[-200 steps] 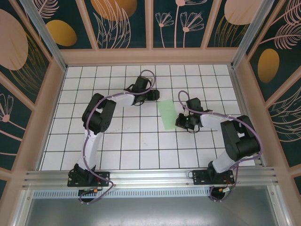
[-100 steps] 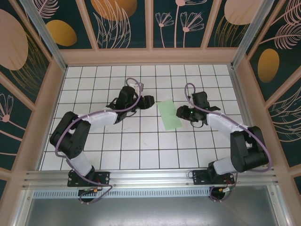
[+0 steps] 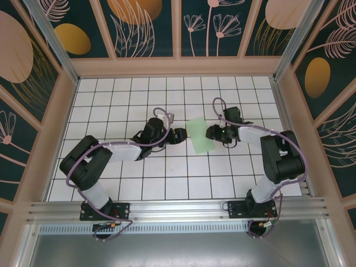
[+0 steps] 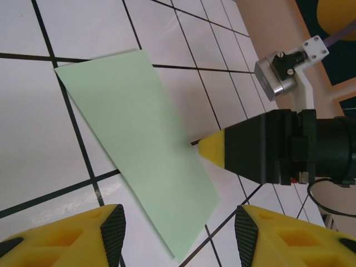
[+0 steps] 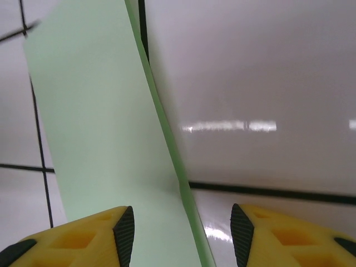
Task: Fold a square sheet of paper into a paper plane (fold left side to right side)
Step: Fold the triangle a second time at the center of the table.
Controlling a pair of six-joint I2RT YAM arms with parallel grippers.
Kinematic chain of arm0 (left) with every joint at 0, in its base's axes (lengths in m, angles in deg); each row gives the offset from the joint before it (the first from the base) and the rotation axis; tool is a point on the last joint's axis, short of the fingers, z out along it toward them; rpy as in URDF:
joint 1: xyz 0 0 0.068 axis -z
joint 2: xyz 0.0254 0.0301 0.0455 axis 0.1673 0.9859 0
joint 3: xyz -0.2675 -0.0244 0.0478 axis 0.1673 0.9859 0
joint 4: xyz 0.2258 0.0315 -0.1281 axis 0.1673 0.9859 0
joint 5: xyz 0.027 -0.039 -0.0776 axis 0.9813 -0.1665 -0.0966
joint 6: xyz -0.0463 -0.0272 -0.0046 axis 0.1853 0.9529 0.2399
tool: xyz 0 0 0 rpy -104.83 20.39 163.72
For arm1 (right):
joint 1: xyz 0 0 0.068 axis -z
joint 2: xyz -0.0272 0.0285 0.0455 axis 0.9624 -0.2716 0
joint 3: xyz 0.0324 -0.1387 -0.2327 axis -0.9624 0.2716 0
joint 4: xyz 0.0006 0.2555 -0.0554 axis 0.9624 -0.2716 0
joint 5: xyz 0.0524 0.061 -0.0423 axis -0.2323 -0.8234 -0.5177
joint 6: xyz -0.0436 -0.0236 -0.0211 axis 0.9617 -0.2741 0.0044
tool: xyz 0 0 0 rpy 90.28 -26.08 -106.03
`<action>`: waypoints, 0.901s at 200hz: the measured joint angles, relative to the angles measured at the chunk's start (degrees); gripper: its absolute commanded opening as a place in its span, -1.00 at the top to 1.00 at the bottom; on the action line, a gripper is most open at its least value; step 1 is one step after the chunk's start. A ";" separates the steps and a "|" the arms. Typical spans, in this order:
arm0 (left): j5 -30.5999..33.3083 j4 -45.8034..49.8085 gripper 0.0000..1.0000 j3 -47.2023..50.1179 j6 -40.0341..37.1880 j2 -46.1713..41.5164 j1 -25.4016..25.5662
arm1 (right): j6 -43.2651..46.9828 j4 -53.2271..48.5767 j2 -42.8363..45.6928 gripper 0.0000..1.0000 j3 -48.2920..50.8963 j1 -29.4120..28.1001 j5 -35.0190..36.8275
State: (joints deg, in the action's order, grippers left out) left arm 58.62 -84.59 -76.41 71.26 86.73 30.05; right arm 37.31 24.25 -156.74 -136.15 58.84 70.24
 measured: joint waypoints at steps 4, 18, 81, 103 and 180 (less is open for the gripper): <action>-0.13 -0.15 -0.14 0.00 0.04 0.02 0.02 | 0.17 0.61 -0.20 -0.06 -0.09 0.48 -0.68; -0.22 -0.61 -0.15 0.00 0.20 0.02 0.02 | 0.55 2.43 -0.98 -0.07 -0.44 1.95 -2.95; -0.37 -1.16 -0.14 0.00 0.20 0.15 0.02 | 2.60 6.73 -6.60 -0.04 -3.06 4.11 -11.72; -0.44 -1.25 -0.14 0.00 0.20 1.07 0.02 | 3.13 6.67 -8.07 0.02 -3.76 4.22 -13.25; -0.59 -1.20 -0.14 0.00 0.17 1.75 0.04 | 3.37 7.10 -9.40 0.26 -4.26 4.37 -17.07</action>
State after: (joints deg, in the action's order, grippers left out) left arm 58.03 -85.79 -76.41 71.43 88.48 30.09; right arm 40.68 31.35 -166.14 -140.42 63.22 53.17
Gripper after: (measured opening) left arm 0.571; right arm 0.386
